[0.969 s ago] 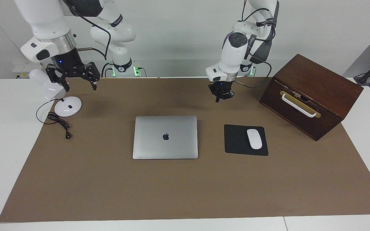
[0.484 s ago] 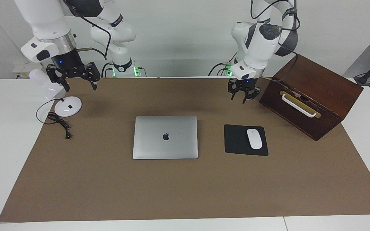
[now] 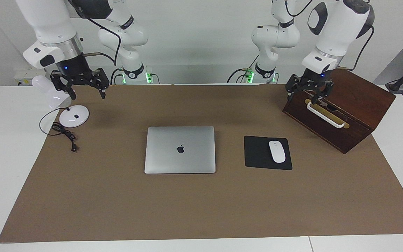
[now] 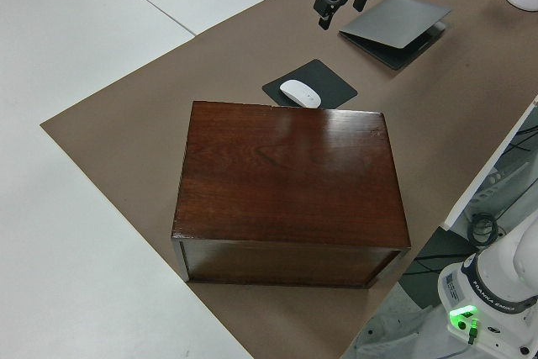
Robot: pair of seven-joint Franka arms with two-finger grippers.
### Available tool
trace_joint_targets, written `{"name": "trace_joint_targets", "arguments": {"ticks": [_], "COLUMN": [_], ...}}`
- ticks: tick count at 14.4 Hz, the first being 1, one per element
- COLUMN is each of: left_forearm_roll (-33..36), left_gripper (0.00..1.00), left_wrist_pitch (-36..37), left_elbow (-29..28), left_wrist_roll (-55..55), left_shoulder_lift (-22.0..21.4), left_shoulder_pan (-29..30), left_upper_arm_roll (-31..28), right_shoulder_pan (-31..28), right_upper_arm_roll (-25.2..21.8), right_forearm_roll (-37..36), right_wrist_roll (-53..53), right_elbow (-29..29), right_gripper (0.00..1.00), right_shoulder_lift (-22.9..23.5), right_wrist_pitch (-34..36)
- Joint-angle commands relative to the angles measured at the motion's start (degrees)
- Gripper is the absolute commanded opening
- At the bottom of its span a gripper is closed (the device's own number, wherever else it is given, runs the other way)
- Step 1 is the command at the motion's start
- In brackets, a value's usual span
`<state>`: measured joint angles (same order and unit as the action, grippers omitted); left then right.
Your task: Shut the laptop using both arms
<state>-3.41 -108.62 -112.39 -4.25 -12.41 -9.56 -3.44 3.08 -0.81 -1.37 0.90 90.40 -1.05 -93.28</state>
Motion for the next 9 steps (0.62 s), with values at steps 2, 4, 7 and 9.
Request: {"name": "trace_joint_targets", "arguments": {"ticks": [2,4,7,9], "left_forearm_roll": [0.1,0.1,0.2,0.8], "left_gripper": [1.00,1.00,1.00,1.00], "left_wrist_pitch": [4.8,9.2,11.9,11.2], "left_elbow": [7.8,15.8,22.3,21.9], "left_wrist_roll": [2.0,2.1,2.1,2.2], "left_shoulder_lift": [3.5,7.2,10.3,10.4], "left_shoulder_pan": [3.6,4.9,5.5,5.8], "left_upper_arm_roll": [0.7,0.7,0.6,0.4], "right_shoulder_pan": [-1.7,-2.6,-3.2,-3.3], "right_upper_arm_roll": [0.4,0.4,0.4,0.4], "right_forearm_roll": [0.6,0.6,0.6,0.6], "right_wrist_roll": [1.7,2.3,3.1,3.1], "right_elbow": [2.4,3.5,5.9,6.5], "right_gripper": [1.00,1.00,1.00,1.00], "right_shoulder_lift": [-1.5,-1.5,-2.2,-2.5], "right_wrist_pitch": [-1.2,-1.9,-5.1,-5.3]}}
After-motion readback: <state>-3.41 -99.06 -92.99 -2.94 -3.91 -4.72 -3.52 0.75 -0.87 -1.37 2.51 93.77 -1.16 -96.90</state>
